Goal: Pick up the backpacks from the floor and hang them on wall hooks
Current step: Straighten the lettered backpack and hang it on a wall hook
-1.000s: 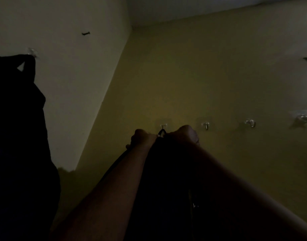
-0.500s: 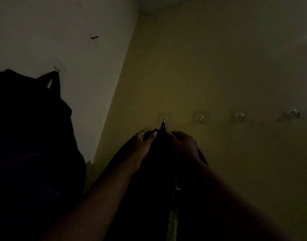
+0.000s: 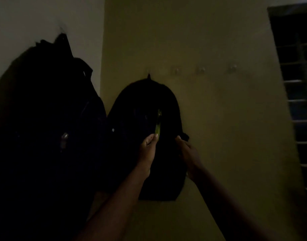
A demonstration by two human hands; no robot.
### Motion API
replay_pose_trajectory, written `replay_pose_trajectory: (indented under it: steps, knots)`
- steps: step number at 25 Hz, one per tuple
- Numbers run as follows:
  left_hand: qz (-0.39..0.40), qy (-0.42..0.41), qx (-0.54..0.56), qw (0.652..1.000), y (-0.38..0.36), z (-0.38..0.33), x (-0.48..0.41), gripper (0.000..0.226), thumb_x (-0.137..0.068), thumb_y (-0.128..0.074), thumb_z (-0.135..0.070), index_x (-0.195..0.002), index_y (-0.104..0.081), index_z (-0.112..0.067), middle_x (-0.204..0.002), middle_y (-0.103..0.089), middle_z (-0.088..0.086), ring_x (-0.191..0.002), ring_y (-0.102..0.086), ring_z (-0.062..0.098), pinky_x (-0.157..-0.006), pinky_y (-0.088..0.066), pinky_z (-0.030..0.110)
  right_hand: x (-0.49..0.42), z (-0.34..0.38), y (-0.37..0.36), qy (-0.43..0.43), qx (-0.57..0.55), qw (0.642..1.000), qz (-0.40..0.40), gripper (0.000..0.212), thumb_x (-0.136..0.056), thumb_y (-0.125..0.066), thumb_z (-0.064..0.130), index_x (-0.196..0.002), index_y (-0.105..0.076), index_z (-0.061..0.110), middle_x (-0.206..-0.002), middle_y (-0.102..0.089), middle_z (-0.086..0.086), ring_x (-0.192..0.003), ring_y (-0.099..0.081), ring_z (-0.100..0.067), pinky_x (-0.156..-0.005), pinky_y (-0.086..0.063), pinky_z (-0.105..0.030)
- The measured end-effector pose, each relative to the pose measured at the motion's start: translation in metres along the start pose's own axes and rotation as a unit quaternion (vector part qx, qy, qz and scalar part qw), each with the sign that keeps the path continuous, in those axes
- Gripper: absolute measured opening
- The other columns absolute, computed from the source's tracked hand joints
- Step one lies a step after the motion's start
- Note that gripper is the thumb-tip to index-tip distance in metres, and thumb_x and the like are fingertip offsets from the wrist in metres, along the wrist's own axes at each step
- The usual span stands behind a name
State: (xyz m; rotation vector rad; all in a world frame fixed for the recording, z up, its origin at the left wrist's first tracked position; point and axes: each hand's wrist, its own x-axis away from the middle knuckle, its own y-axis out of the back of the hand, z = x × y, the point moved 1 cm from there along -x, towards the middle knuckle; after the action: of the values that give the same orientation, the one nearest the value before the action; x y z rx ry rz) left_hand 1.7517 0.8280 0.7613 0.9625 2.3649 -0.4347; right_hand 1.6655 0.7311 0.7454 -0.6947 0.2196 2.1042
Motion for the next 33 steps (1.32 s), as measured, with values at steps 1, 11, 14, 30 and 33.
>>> replay_pose_trajectory:
  steps: [1,11,14,30,33]
  knots:
    - [0.006,0.026,0.004,1.000,0.000,0.010,0.031,0.045,-0.096,-0.042,-0.030,-0.136,-0.043,-0.010,-0.143,-0.046,0.009,-0.131,-0.043,0.023,-0.097,-0.035,0.026,0.038,-0.009,0.006,-0.024,-0.001,1.000,-0.007,0.046,-0.091,-0.048,0.048,-0.125,-0.058,0.017,-0.130,-0.059,-0.003,-0.117,-0.056,-0.020,-0.097,-0.046,-0.035]
    - [0.088,0.253,-0.005,0.963,-0.034,0.102,0.302,0.050,-0.094,-0.042,-0.040,-0.138,-0.041,-0.017,-0.147,-0.042,0.007,-0.134,-0.040,0.024,-0.097,-0.033,0.032,0.319,-0.054,0.115,-0.228,0.041,0.963,-0.134,0.053,-0.093,-0.044,0.047,-0.136,-0.044,0.015,-0.145,-0.042,-0.006,-0.134,-0.040,-0.023,-0.110,-0.033,-0.040]
    - [0.115,0.307,0.007,0.945,-0.057,0.119,0.364,0.050,-0.093,-0.045,-0.038,-0.138,-0.042,-0.016,-0.147,-0.042,0.007,-0.134,-0.040,0.024,-0.096,-0.032,0.030,0.386,-0.065,0.152,-0.275,0.026,0.944,-0.178,0.052,-0.094,-0.044,0.046,-0.135,-0.045,0.015,-0.144,-0.043,-0.007,-0.131,-0.042,-0.023,-0.107,-0.034,-0.038]
    - [0.280,0.544,-0.104,0.784,-0.197,0.222,0.643,0.042,-0.097,-0.041,-0.027,-0.137,-0.044,-0.013,-0.141,-0.047,0.006,-0.128,-0.045,0.024,-0.099,-0.035,0.028,0.653,-0.172,0.351,-0.527,0.003,0.775,-0.347,0.044,-0.091,-0.055,0.034,-0.129,-0.054,0.013,-0.132,-0.055,-0.006,-0.117,-0.054,-0.025,-0.100,-0.044,-0.034]
    - [0.333,0.546,-0.143,0.756,-0.227,0.276,0.660,0.043,-0.095,-0.044,-0.036,-0.134,-0.047,-0.018,-0.138,-0.051,0.007,-0.122,-0.051,0.025,-0.105,-0.040,0.033,0.670,-0.212,0.380,-0.557,0.004,0.742,-0.372,0.039,-0.091,-0.055,0.033,-0.125,-0.056,0.013,-0.128,-0.059,-0.012,-0.104,-0.057,-0.022,-0.087,-0.045,-0.031]
